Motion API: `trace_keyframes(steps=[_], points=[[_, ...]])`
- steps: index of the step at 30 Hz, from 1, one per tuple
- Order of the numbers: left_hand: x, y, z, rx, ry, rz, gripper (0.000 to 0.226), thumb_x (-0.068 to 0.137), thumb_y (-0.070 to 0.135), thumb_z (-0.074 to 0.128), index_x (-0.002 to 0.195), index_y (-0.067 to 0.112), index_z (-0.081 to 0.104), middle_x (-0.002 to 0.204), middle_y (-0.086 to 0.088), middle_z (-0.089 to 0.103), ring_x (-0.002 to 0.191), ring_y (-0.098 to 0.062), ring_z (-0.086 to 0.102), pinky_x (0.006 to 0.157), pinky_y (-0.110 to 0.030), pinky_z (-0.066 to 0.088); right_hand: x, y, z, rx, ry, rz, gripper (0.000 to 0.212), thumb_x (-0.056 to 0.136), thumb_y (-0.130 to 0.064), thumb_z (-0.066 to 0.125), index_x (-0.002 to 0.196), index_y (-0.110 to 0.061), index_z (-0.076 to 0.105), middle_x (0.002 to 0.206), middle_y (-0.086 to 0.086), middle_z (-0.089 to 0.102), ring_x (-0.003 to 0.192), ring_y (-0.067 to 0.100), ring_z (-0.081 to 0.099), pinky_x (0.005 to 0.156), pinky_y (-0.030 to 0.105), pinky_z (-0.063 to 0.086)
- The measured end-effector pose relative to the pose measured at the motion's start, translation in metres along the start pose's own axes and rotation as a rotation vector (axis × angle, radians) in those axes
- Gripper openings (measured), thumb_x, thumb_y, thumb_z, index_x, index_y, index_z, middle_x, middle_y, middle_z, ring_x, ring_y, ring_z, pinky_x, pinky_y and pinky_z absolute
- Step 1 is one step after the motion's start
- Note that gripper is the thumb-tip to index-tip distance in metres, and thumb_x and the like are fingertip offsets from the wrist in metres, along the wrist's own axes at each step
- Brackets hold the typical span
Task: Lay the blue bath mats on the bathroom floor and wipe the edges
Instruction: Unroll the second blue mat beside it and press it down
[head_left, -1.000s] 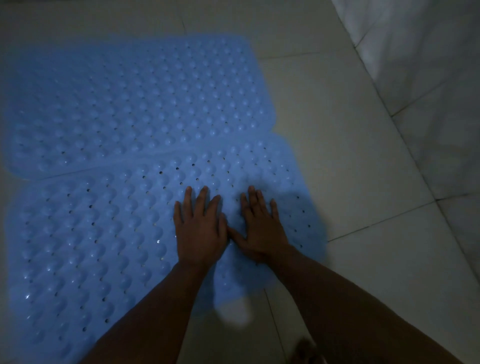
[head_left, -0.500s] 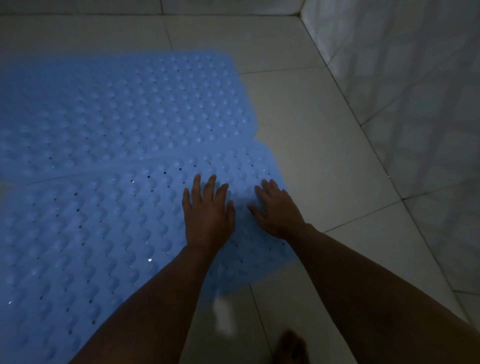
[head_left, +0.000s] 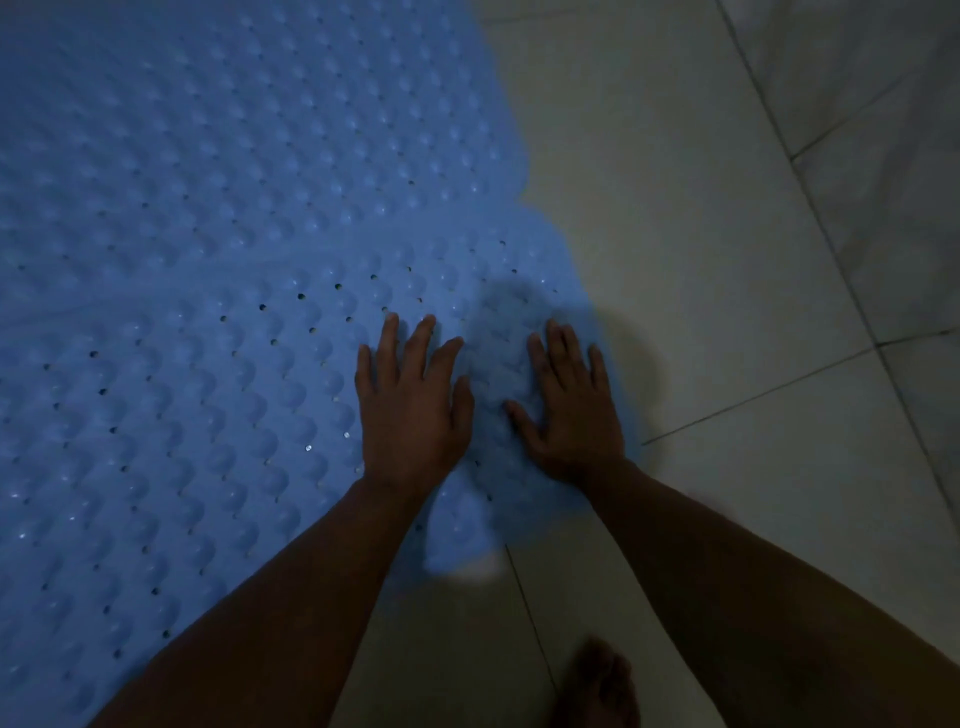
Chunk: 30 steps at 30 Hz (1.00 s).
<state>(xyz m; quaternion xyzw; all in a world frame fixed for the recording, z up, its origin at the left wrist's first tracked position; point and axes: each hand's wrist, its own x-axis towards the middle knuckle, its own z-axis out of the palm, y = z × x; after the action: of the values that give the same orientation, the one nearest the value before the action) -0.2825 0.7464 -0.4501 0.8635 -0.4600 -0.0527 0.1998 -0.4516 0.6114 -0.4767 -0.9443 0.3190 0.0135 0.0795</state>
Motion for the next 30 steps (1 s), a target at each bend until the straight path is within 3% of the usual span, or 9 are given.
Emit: trace_keyframes(steps=[6, 10, 13, 16, 23, 30], points=[[-0.009, -0.004, 0.005, 0.023, -0.038, 0.012, 0.047, 0.100, 0.042, 0.046, 0.140, 0.020, 0.058, 0.158, -0.008, 0.043, 0.154, -0.036, 0.021, 0.121, -0.061, 0.019, 0.002, 0.001, 0.001, 0.026, -0.024, 0.018, 0.085, 0.098, -0.066, 0.035, 0.161, -0.013, 0.016, 0.170, 0.010, 0.006, 0.157, 0.024, 0.001, 0.125, 0.054, 0.009], [-0.012, -0.003, -0.003, 0.018, -0.014, -0.001, 0.045, 0.099, 0.041, 0.048, 0.136, 0.019, 0.060, 0.156, -0.008, 0.046, 0.153, -0.036, 0.025, 0.120, -0.061, 0.021, 0.009, 0.000, -0.019, 0.120, -0.179, 0.055, 0.089, 0.093, -0.073, 0.031, 0.161, -0.018, 0.015, 0.170, 0.007, 0.005, 0.157, 0.022, 0.001, 0.126, 0.050, 0.006], [-0.017, 0.001, -0.016, 0.024, -0.020, -0.022, 0.045, 0.099, 0.042, 0.046, 0.136, 0.020, 0.059, 0.156, -0.007, 0.045, 0.153, -0.035, 0.026, 0.120, -0.061, 0.022, 0.025, -0.005, -0.055, 0.253, -0.288, 0.166, 0.081, 0.095, -0.069, 0.043, 0.159, -0.023, 0.027, 0.168, 0.003, 0.019, 0.155, 0.020, 0.016, 0.126, 0.047, 0.014], [-0.025, 0.007, -0.024, 0.012, -0.017, -0.015, 0.046, 0.098, 0.042, 0.045, 0.137, 0.021, 0.059, 0.156, -0.006, 0.045, 0.153, -0.035, 0.025, 0.119, -0.061, 0.022, 0.008, -0.010, -0.065, 0.210, -0.203, 0.166, 0.079, 0.093, -0.069, 0.044, 0.156, -0.023, 0.034, 0.164, 0.006, 0.030, 0.153, 0.023, 0.025, 0.124, 0.048, 0.021], [-0.036, 0.008, -0.030, 0.008, -0.013, -0.003, 0.045, 0.099, 0.042, 0.046, 0.137, 0.023, 0.059, 0.157, -0.005, 0.044, 0.154, -0.033, 0.024, 0.119, -0.061, 0.023, -0.056, -0.017, -0.017, 0.065, -0.151, 0.140, 0.088, 0.095, -0.074, 0.027, 0.162, -0.025, -0.001, 0.170, 0.005, -0.009, 0.156, 0.022, -0.012, 0.126, 0.052, 0.000], [-0.045, -0.011, -0.018, 0.020, -0.029, 0.004, 0.047, 0.100, 0.043, 0.045, 0.139, 0.021, 0.059, 0.159, -0.008, 0.041, 0.154, -0.035, 0.022, 0.120, -0.062, 0.020, -0.058, -0.024, 0.002, 0.027, 0.034, 0.149, 0.082, 0.097, -0.064, 0.039, 0.162, -0.021, 0.013, 0.170, 0.008, 0.006, 0.157, 0.025, 0.002, 0.123, 0.057, 0.012]])
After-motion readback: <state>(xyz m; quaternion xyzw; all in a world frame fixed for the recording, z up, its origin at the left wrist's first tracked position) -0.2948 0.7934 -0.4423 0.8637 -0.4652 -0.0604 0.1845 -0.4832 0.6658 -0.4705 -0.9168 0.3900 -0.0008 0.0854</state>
